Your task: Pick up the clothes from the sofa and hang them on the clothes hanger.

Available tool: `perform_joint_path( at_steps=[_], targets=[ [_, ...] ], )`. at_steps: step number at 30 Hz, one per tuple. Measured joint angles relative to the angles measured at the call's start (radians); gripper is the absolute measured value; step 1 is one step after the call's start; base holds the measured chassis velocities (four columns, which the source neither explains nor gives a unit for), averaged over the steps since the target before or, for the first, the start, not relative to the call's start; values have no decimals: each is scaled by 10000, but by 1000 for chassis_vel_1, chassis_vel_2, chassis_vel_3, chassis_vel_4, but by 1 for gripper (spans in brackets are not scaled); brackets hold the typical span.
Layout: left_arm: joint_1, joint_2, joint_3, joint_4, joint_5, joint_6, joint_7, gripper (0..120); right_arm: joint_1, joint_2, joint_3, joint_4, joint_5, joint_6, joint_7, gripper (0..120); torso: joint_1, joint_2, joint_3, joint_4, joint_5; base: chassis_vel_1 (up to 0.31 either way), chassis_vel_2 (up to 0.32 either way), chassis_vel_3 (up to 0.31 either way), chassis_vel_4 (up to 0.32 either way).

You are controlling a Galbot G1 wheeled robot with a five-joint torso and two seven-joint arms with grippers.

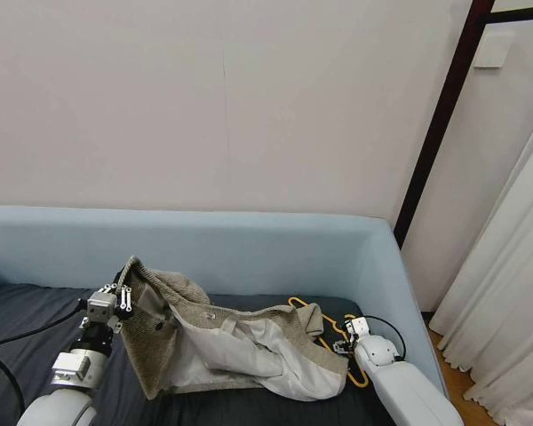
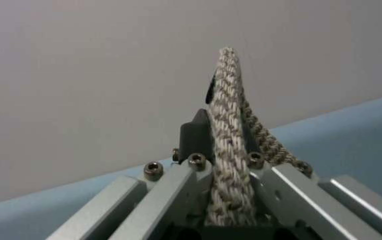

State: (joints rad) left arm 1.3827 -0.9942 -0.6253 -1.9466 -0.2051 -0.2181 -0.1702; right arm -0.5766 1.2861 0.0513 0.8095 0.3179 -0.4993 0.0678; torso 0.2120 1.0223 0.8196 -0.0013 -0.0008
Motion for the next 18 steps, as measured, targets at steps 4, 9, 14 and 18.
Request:
perform_joint_path(
  at_steps=[4,9,14,18],
  targets=[
    [-20,-28,40,15,4,-4,-40,0,-51,-46,28,1,44,-1,-71,68,0,0,0,1,0,0,0,0,0],
    [-54,-117,114,83,22,-16,-88,0,-73,-149,99,26,617,-56,0,50,0,1,0,0,0,0,0,0,0],
    [-88,-139,154,131,28,-24,-118,0,-138,-197,96,92,548,-128,-10,31,0,1,0,0,0,0,0,0,0],
    [-118,-139,180,172,29,-31,-169,0,-190,-181,80,114,332,-94,6,18,-1,1,0,1,0,0,0,0,0]
  ],
)
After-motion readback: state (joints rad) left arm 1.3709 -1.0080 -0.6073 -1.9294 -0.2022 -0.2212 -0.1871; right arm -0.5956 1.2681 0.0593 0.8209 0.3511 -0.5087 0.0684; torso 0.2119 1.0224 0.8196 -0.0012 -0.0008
